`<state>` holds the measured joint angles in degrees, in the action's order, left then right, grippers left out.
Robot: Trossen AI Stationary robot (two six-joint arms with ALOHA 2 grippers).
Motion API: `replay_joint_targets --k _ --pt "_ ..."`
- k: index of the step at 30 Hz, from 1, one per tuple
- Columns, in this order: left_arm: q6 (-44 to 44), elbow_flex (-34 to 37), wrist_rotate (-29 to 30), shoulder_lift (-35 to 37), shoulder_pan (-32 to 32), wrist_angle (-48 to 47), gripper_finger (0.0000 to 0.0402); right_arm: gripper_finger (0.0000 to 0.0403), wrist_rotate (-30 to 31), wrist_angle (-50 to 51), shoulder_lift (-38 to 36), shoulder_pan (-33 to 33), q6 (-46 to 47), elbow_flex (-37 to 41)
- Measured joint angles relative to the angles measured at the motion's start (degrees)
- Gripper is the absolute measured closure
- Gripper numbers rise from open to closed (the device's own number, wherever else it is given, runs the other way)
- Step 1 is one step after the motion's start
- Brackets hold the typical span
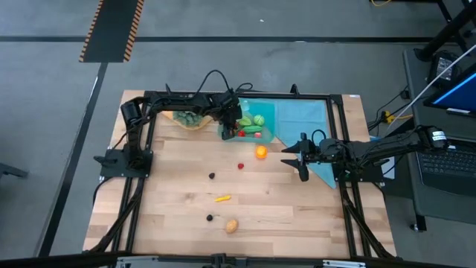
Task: Pick and placing Produce into tupperware
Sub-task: Put the strawberry into the blue bin, then put the blackberry into the blue bin
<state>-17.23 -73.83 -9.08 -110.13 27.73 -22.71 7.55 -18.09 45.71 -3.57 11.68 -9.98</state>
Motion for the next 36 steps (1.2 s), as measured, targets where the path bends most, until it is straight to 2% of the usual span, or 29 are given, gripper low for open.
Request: replay_joint_targets --k 6,21,36 --pt "-0.9 0.1 0.0 -2.0 0.0 -0.1 0.0288 0.0201 0.0 -0.1 0.4 0.0 0.0 0.0" --pt "-1.4 -0.1 0.0 -2.0 0.0 -0.5 0.0242 0.0201 0.0 0.1 0.8 0.0 -0.2 0.0" --pt "0.4 -11.4 0.0 -1.9 0.1 -15.4 0.0256 0.0201 0.0 0.2 0.8 0.0 -0.2 0.0"
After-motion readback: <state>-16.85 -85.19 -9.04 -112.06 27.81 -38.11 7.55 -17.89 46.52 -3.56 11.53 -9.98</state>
